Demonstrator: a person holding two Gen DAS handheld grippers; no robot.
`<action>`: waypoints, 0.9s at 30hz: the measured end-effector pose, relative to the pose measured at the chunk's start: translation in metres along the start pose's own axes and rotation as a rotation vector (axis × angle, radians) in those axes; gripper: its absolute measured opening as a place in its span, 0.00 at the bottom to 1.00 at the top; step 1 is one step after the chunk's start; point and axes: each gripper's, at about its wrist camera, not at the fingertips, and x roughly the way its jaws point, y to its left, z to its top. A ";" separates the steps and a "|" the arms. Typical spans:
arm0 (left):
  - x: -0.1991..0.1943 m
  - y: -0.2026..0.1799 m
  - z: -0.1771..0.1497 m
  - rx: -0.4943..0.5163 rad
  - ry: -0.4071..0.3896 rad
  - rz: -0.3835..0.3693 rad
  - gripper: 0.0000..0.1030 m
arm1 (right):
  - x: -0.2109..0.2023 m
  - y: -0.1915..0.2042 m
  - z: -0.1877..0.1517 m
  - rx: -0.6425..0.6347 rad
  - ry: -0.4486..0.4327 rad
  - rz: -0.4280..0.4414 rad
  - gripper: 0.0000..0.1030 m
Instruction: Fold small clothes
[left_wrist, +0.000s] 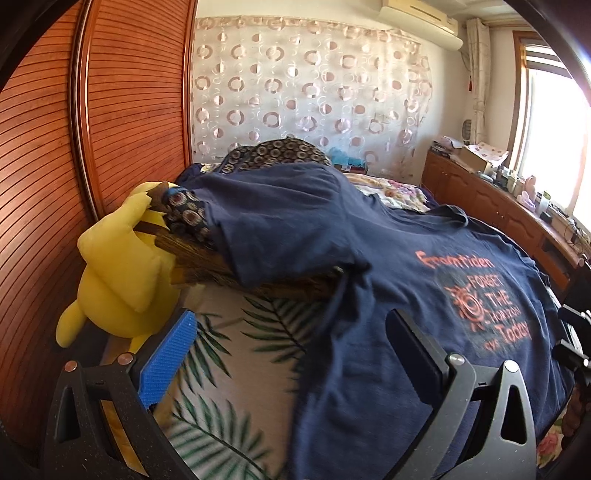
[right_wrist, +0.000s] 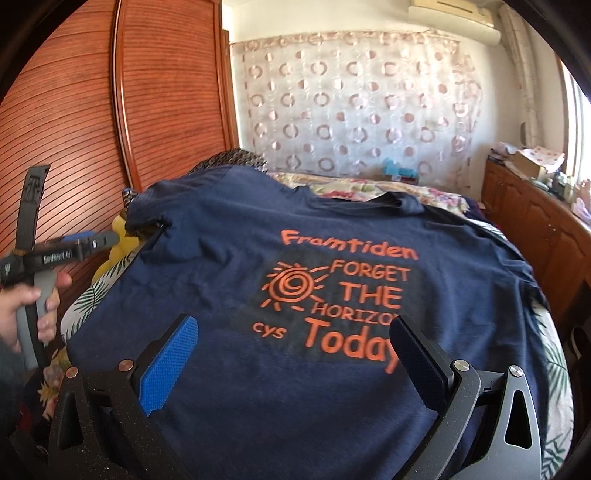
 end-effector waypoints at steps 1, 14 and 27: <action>0.003 0.005 0.003 -0.005 0.006 -0.005 0.96 | 0.003 0.000 0.001 -0.007 0.007 0.005 0.99; 0.068 0.046 0.020 -0.110 0.139 -0.144 0.47 | 0.020 0.001 0.004 -0.053 0.036 0.039 0.99; 0.030 0.034 0.040 -0.015 0.046 -0.166 0.02 | 0.020 0.002 0.002 -0.024 0.022 0.027 0.99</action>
